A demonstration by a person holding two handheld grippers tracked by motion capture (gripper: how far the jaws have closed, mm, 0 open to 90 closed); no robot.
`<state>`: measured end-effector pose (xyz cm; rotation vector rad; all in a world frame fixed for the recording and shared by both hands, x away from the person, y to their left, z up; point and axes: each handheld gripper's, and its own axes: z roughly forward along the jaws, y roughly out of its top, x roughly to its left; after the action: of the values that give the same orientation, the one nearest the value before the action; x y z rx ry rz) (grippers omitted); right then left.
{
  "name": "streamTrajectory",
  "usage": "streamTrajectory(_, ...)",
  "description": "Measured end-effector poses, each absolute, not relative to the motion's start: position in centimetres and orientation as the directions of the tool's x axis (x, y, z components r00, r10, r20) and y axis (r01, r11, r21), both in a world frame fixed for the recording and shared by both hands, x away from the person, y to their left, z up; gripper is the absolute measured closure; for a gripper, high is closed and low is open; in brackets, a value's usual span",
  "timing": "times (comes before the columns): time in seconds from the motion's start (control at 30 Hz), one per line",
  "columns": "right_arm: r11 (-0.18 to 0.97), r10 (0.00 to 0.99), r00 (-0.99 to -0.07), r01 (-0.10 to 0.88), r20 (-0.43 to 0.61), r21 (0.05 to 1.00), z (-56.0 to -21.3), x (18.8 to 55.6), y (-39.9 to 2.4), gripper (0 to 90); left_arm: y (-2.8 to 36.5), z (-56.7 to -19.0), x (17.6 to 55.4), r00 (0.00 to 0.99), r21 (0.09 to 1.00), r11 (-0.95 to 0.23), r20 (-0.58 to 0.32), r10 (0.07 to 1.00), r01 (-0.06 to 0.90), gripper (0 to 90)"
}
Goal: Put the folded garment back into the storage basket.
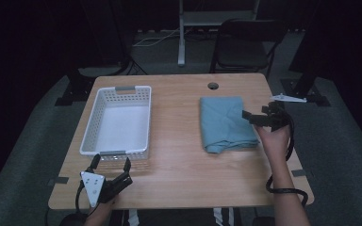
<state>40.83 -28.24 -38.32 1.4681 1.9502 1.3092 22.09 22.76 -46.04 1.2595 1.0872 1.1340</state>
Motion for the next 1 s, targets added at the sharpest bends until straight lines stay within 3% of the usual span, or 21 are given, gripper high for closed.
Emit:
streamTrajectory(0.4,0.019,0.883,-0.369,0.647,0.291,0.762,-40.6,43.1,-28.1,4.5,22.8,-46.0,22.1,0.132,1.000,-0.011,0.015,0.991,-0.027,4.4)
streamTrajectory(1.0,0.068,0.899,-0.341,0.730,0.276,0.680,-43.5,45.0,-27.4,5.8,22.8,-46.1,22.0,0.131,0.999,-0.010,0.014,0.991,-0.033,4.4)
